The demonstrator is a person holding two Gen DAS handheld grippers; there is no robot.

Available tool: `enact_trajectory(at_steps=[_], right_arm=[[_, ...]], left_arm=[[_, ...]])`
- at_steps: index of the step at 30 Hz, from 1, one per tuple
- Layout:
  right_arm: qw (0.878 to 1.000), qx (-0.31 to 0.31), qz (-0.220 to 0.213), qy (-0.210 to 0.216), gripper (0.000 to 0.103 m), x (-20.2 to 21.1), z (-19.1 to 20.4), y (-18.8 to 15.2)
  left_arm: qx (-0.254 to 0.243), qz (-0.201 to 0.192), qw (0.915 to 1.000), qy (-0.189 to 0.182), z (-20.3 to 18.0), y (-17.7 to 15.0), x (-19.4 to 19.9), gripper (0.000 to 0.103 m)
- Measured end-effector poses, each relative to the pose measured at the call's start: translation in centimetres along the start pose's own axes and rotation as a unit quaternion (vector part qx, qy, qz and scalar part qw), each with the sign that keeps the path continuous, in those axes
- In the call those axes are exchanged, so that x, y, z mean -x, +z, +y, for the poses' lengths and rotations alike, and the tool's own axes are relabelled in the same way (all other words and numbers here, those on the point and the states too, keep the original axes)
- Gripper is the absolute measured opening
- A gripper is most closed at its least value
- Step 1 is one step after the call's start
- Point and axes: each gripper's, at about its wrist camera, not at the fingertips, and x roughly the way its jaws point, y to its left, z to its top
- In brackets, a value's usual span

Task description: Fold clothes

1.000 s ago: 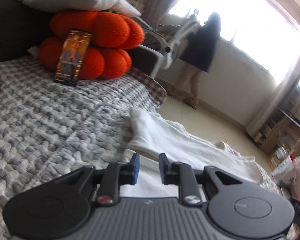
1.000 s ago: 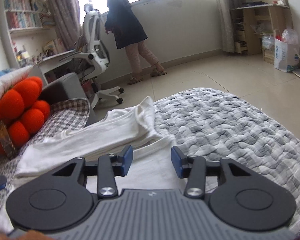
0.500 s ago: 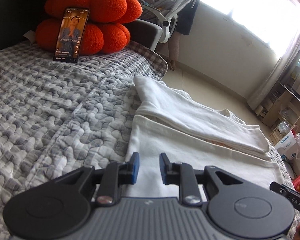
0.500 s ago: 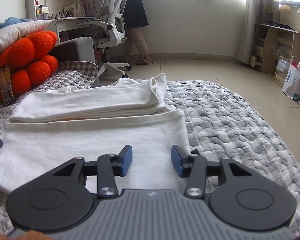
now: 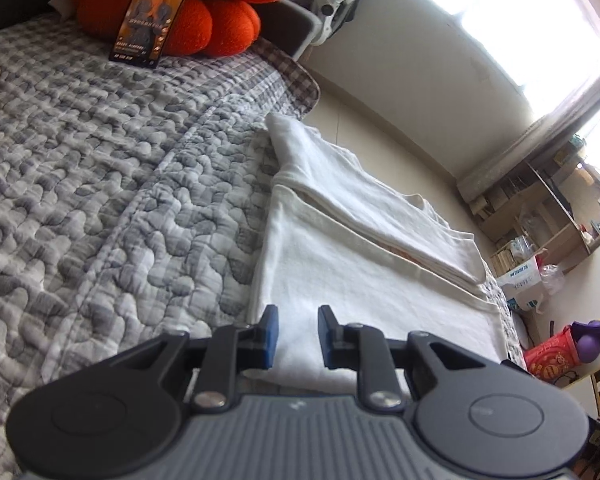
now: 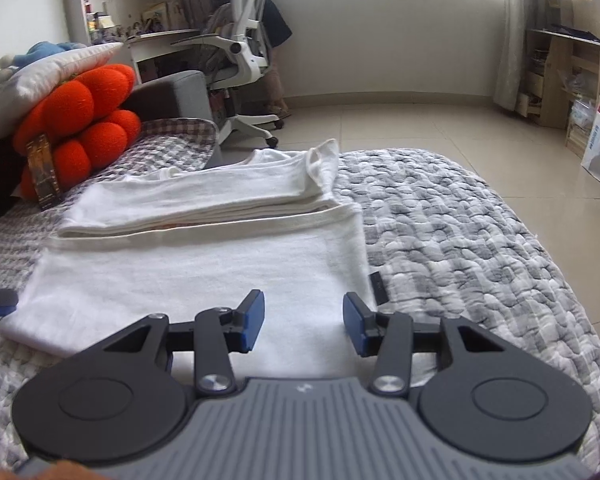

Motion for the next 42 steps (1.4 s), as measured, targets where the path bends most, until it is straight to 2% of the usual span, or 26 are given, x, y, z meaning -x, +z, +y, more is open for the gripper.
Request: enact_trajectory(at_steps=[7,12,17,19,23,25,27,28,32,34,37,40,42], right_arm=[[0.997,0.077,0.013,0.027,0.048,-0.3,6.1,-1.1],[0.993,0.113,0.026,0.038,0.048,-0.6,7.8,-1.6],[0.995,0.092,0.035,0.024,0.048,-0.5,5.5,-1.6],[0.996,0.075,0.036,0.019,0.048,-0.2,4.0,-1.5],[0.999,0.039,0.034,0.01,0.048,0.7,0.5,-1.5],[0.999,0.021,0.035,0.016,0.048,1.4,-1.2,-1.6],[0.999,0.002,0.039,0.032,0.045,2.2,-2.8,-1.6],[0.998,-0.009,0.042,0.039,0.049,2.5,-3.5,-1.6],[0.996,-0.05,0.063,0.033,0.051,3.7,-5.9,-2.0],[0.99,-0.104,0.072,0.058,0.051,4.0,-7.5,-2.1],[0.972,-0.2,0.081,0.096,0.051,4.4,-9.8,-2.3],[0.949,-0.275,0.09,0.127,0.051,4.4,-11.5,-2.4],[0.938,-0.303,0.096,0.139,0.051,4.2,-11.9,-2.6]], left_arm=[[-0.052,0.008,0.9986,-0.006,-3.9,-1.9,-0.9,0.022],[-0.077,0.028,0.9959,0.038,-4.6,-2.7,-1.7,0.021],[-0.029,0.022,0.9982,0.047,-2.1,-1.8,-0.3,0.021],[-0.009,0.022,0.9989,0.04,-0.7,-1.4,0.3,0.018],[0.014,0.012,0.9993,0.034,1.6,-0.8,2.0,0.018],[0.041,0.015,0.9987,0.028,2.8,-0.7,2.5,0.023],[0.089,0.029,0.9956,0.008,4.4,-0.6,2.7,0.024],[0.112,0.036,0.993,-0.002,5.2,-0.6,2.8,0.024],[0.206,0.064,0.9756,-0.04,8.3,-0.5,3.1,0.024],[0.232,0.08,0.9673,-0.063,8.7,-0.8,2.5,0.026],[0.249,0.105,0.959,-0.084,8.5,-1.4,1.6,0.029],[0.258,0.113,0.9547,-0.096,8.2,-1.7,1.2,0.034],[0.262,0.113,0.9538,-0.096,7.8,-2.1,0.9,0.034]])
